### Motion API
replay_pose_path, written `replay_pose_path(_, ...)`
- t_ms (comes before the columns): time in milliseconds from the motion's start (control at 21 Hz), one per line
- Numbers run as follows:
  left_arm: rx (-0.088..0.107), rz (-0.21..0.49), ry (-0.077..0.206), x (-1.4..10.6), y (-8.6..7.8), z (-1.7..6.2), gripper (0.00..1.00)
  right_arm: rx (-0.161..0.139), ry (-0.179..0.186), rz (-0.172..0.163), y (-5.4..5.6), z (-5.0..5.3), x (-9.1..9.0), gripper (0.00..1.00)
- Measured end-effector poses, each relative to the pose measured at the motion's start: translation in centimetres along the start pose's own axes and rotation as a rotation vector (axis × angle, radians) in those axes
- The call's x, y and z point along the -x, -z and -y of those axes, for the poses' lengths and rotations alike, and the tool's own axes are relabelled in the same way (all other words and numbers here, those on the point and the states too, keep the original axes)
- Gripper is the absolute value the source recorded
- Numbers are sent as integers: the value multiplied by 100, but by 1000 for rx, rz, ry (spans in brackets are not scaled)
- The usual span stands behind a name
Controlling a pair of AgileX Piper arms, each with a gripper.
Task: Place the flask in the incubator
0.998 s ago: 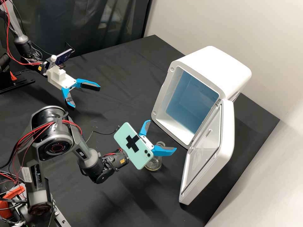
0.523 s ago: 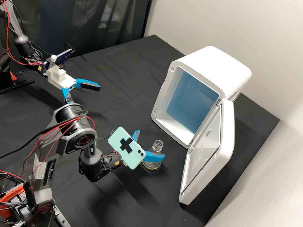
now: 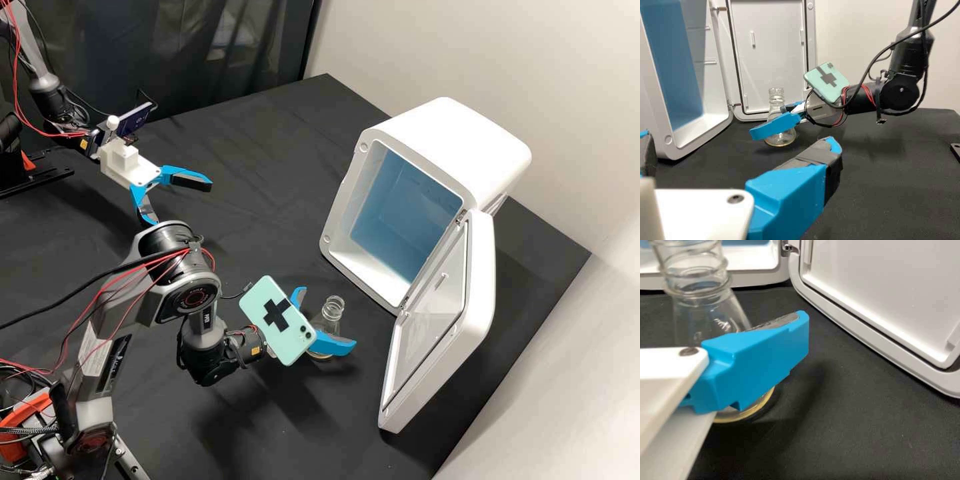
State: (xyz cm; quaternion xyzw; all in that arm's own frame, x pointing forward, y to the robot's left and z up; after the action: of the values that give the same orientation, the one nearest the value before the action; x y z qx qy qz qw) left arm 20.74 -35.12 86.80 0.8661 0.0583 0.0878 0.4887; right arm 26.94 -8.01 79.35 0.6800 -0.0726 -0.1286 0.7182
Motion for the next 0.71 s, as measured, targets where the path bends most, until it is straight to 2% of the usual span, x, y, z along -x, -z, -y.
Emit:
replay_pose_path(143, 0, 1, -2, 0, -1, -2, 100, -3, -5, 1, 14, -34, -77, 100)
replay_pose_path(333, 0, 1, -3, 1, -1, -4, 100, -82, -4, 2, 48, -86, -184, 100)
replay_pose_path(428, 0, 1, -3, 1, -1, -4, 100, -100, -1, -8, 85, -91, -233, 100)
replay_pose_path(570, 0, 1, -3, 1, -1, -4, 100, -110, 3, -14, 93, -76, -286, 100)
replay_pose_path(618, 0, 3, -2, -1, -5, -3, 100, -111, 1, -18, 102, -78, -301, 0)
replay_pose_path(713, -1, 4, -2, -2, -9, -2, 100, -117, 5, -15, 92, -67, -309, 0)
